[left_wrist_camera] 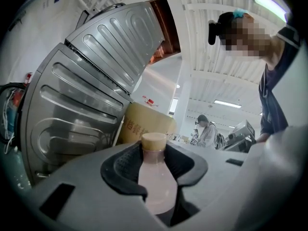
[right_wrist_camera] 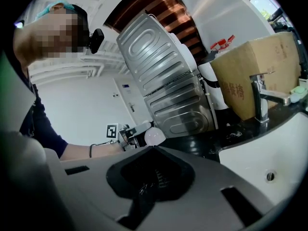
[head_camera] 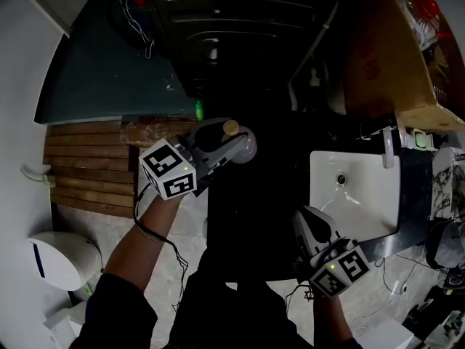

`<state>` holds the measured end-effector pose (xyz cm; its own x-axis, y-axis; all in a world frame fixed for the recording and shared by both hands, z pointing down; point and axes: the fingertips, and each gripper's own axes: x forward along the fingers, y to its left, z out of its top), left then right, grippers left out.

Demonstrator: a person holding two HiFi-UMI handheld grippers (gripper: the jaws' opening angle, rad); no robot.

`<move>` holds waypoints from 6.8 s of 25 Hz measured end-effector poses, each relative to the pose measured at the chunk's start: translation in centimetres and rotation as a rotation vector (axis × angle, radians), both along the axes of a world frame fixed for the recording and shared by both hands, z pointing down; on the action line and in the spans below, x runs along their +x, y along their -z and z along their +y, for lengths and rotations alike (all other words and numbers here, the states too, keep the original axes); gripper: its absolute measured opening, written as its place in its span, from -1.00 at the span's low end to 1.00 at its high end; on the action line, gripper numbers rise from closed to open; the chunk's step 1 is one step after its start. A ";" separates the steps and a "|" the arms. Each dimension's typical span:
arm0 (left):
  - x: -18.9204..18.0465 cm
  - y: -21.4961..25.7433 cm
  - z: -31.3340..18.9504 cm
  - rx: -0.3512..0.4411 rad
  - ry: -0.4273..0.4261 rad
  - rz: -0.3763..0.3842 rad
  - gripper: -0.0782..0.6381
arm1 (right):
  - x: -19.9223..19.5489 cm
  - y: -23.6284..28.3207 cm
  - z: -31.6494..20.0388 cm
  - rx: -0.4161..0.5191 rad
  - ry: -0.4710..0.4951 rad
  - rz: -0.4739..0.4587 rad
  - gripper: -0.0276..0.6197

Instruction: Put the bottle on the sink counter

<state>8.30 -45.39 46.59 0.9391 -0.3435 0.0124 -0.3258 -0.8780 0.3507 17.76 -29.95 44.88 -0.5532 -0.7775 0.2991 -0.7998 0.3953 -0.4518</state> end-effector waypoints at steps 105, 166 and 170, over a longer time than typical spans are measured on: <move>-0.8 2.6 2.7 0.270 0.099 -0.336 -0.29 | -1.4 5.8 -0.6 0.112 0.048 -0.015 -0.84; -3.0 12.3 18.9 0.233 0.212 -0.238 -0.76 | -7.2 13.6 5.6 0.277 0.146 -0.010 -0.84; -3.0 12.4 18.8 0.238 0.212 -0.220 -0.76 | -7.1 13.4 5.4 0.275 0.144 -0.008 -0.84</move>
